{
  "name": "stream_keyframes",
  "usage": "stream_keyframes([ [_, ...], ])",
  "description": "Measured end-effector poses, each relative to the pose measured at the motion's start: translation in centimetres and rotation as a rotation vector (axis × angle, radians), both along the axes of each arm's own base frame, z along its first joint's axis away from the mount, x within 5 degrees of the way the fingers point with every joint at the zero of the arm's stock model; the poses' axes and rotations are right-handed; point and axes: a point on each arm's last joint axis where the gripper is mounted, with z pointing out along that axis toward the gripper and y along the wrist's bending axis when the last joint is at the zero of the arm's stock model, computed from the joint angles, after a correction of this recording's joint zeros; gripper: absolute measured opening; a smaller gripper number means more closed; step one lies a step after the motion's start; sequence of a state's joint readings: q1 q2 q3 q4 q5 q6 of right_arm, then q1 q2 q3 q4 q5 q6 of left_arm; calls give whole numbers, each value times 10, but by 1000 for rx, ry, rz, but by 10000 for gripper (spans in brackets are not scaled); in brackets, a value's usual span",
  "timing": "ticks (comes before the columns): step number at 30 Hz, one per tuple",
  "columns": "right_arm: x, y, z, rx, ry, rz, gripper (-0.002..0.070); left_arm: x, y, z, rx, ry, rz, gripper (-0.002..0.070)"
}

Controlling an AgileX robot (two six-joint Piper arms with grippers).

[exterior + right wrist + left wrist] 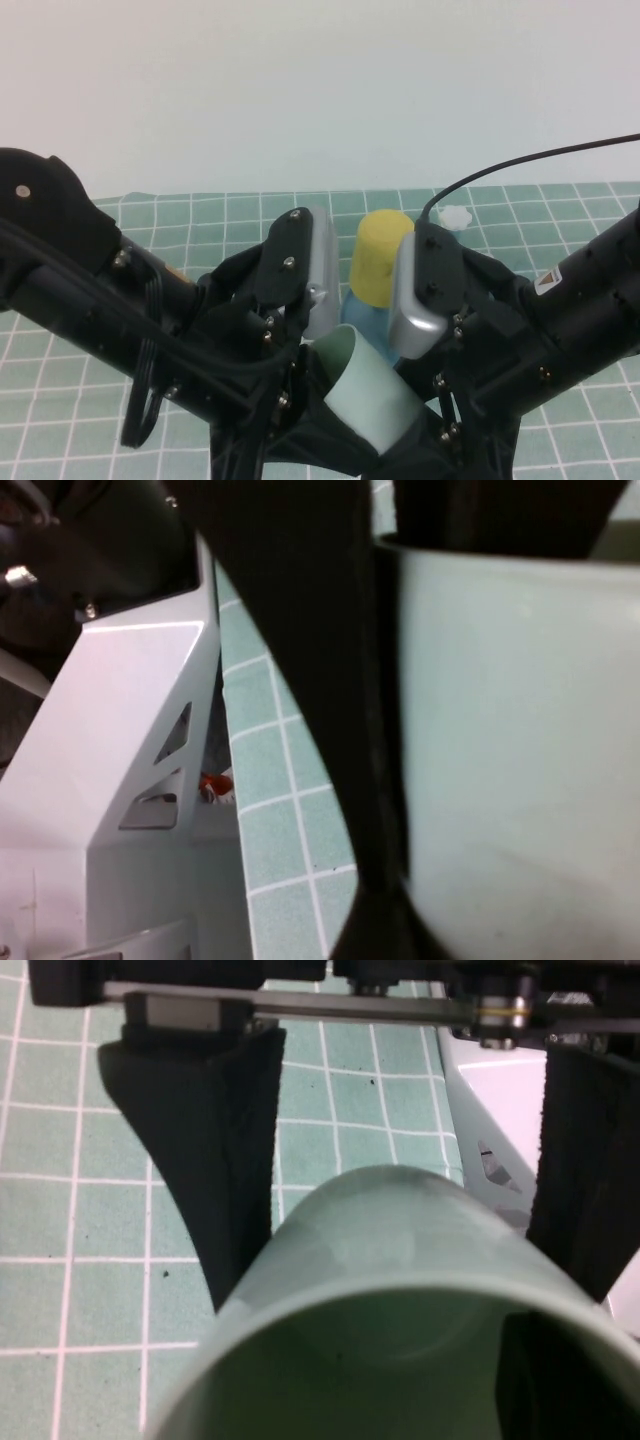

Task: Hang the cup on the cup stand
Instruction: Adjust the cup with two arms

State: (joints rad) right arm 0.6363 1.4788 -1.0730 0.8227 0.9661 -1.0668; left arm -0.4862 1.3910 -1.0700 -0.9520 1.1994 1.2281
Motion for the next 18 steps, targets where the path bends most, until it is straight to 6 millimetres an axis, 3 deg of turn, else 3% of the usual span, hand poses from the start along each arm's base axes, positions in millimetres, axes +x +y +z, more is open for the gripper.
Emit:
stream_keyframes([
  [7, 2, 0, -1, -1, -9, -9, 638, 2, -1, 0, -7, -15, 21, 15],
  [18, 4, -6, 8, -13, -66, -65, 661, 8, -3, 0, -16, -68, 70, 18],
])
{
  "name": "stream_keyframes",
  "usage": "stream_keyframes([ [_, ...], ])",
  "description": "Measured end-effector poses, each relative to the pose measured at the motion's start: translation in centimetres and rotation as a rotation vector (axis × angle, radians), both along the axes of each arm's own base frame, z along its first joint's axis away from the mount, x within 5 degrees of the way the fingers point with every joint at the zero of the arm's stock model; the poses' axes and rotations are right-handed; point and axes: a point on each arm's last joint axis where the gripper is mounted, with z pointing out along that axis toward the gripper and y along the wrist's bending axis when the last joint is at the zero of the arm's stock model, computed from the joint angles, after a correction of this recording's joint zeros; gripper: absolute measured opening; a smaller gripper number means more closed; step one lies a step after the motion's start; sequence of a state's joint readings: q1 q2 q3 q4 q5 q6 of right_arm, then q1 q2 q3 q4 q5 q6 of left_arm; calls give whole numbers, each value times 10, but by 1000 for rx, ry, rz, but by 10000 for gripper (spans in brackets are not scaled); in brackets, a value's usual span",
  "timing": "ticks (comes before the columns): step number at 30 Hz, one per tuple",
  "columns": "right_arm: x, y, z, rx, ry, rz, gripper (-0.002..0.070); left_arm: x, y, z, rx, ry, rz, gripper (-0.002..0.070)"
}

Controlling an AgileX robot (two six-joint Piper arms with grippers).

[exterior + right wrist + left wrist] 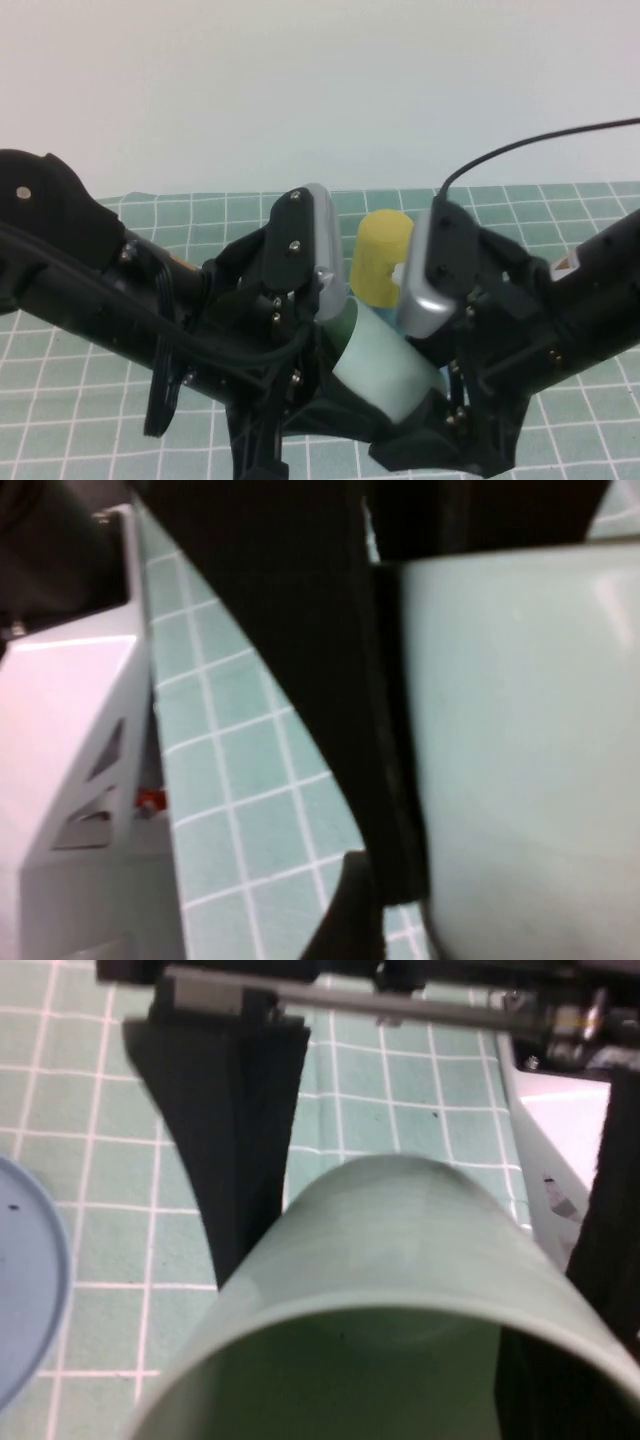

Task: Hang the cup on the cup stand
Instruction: Adjust the cup with two arms

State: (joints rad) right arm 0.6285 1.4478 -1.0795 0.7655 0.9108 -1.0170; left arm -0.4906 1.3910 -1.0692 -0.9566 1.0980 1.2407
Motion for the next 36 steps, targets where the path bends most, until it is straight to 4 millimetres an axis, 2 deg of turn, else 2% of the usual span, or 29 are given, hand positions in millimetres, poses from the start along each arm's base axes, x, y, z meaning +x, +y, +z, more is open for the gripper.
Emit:
stream_keyframes([
  [6, -8, -16, 19, -44, -48, -113, 662, 4, 0, 0, -2, -36, 31, 21],
  [10, -28, -26, 32, -61, 20, -102, 661, 15, 0, -1, -8, -105, 108, 14],
  [14, -38, -32, 36, -90, 74, -94, 661, 18, -3, 5, -73, -113, 145, 13],
  [19, -41, -35, 43, -65, 98, -181, 661, 20, -4, 7, -97, -118, 169, 13],
  [27, -52, -53, 78, 203, 60, -509, 661, 11, 1, 21, -125, -166, 171, 13],
  [31, -64, -68, 80, 338, 82, -657, 661, 3, 6, 33, -149, -204, 172, 13],
  [36, -74, -86, 66, 512, 134, -840, 661, -4, 9, 43, -175, -234, 183, 12],
])
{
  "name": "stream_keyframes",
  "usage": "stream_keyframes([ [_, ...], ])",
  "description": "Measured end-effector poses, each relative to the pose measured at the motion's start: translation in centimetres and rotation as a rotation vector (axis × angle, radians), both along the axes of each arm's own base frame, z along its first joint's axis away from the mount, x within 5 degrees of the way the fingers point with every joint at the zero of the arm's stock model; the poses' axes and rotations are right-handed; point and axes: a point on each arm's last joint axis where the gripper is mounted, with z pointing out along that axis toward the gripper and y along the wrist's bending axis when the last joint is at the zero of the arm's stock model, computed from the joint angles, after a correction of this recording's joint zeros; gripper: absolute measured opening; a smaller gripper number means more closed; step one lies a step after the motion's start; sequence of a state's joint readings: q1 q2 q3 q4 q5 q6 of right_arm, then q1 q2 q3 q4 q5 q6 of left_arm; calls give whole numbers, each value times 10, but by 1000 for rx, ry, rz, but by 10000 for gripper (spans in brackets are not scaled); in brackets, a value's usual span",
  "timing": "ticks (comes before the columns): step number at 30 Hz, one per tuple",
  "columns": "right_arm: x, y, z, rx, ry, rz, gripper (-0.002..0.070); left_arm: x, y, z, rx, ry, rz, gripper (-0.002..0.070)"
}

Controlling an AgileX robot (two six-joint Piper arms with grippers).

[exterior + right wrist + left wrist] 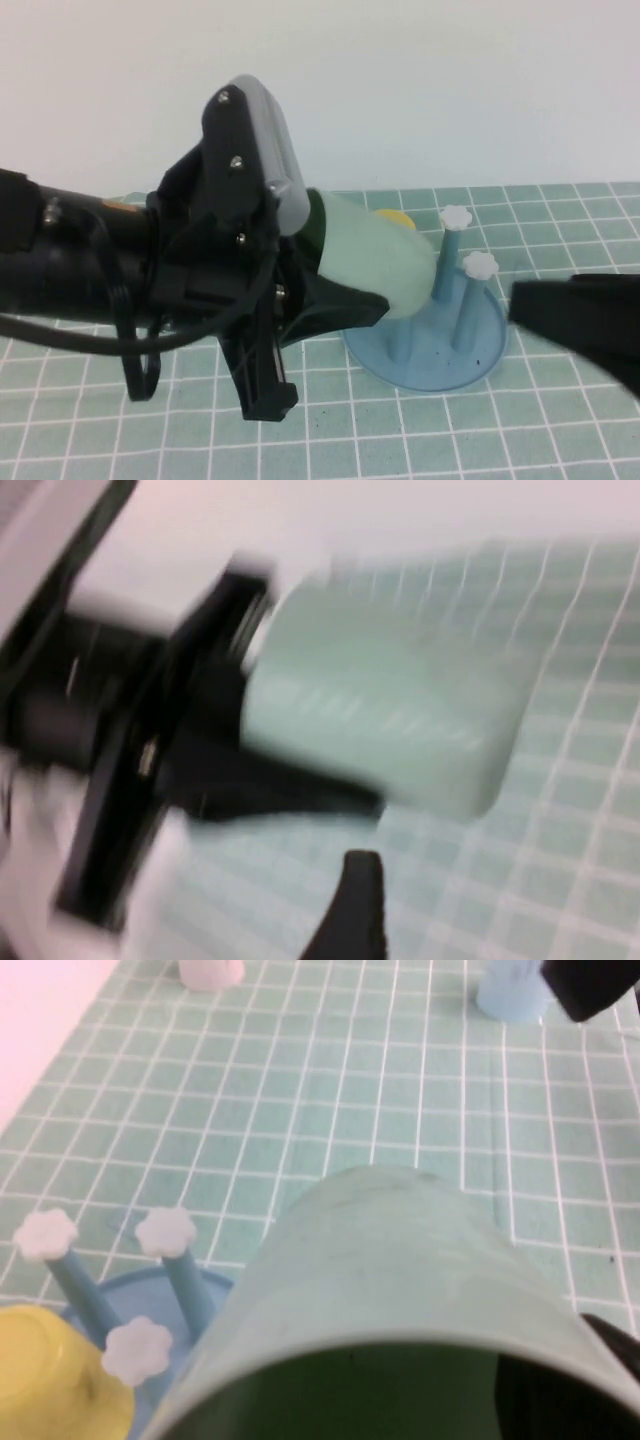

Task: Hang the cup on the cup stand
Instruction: Adjust the cup with two arms

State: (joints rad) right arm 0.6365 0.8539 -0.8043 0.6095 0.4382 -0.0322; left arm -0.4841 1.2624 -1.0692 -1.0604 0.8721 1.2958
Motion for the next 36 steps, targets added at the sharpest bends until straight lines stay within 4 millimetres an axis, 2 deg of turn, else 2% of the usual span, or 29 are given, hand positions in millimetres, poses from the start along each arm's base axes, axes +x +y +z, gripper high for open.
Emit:
stream_keyframes([
  [2, -4, -9, -9, 117, 19, -91, 661, -3, 1, 1, -25, 11, 7, 12],
  [7, -11, -35, -31, 493, 113, -351, 661, -13, 4, -12, -71, 11, 62, 12],
  [13, -13, -49, -53, 710, 293, -513, 661, -18, -2, -25, -193, -52, 215, 12],
  [18, -10, -49, -57, 757, 359, -552, 661, -33, -20, -34, -214, -116, 222, 12],
  [21, -8, -48, -59, 775, 391, -574, 661, -38, -28, -38, -140, -213, 247, 12],
  [30, 2, -42, -68, 749, 437, -615, 661, -27, -55, -60, -63, -157, 238, 12],
  [36, 8, -37, -75, 713, 473, -627, 661, -19, -67, -49, -93, -172, 218, 12],
])
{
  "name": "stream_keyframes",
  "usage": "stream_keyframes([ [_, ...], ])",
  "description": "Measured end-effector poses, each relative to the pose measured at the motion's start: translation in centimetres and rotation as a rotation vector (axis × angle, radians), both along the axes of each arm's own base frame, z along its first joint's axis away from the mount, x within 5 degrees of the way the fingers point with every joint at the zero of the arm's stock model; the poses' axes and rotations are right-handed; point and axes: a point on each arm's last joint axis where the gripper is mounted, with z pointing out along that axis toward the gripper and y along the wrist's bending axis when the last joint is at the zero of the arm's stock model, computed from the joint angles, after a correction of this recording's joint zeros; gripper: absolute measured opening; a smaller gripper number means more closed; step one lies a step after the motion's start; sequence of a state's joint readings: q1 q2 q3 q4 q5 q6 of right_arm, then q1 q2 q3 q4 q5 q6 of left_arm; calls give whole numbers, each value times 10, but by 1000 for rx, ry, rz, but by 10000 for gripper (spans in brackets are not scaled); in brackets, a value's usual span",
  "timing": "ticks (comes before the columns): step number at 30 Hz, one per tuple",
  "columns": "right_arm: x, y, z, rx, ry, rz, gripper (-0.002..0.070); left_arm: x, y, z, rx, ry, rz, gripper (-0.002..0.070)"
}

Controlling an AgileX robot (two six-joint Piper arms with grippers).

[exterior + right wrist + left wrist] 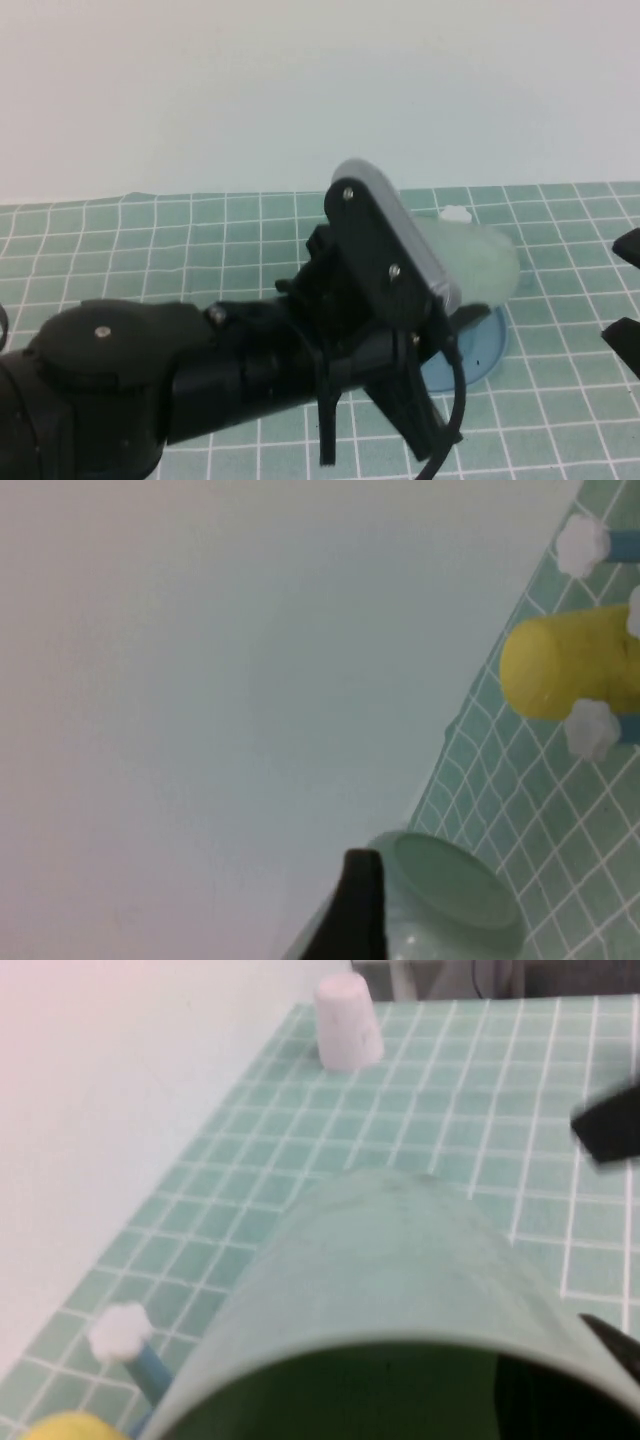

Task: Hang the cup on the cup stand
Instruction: Adjust the cup with two arms

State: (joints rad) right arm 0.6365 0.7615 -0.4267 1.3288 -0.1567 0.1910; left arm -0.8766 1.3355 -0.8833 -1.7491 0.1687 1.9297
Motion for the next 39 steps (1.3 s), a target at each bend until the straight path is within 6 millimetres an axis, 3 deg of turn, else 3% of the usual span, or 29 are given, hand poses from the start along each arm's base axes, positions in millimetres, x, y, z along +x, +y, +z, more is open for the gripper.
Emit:
stream_keyframes([
  [5, 8, 5, 0, 52, 58, -22, 661, 2, -2, 10, -23, -19, 0, 12],
  [16, 13, 13, 11, 174, 125, -16, 661, 2, -2, 11, -15, -40, -7, 12],
  [29, 13, 17, 17, 147, 102, 27, 685, 1, -4, 14, -30, -46, -31, 12],
  [39, 29, 36, 19, 144, 167, 78, 692, 1, -5, 17, -40, -50, -39, 12],
])
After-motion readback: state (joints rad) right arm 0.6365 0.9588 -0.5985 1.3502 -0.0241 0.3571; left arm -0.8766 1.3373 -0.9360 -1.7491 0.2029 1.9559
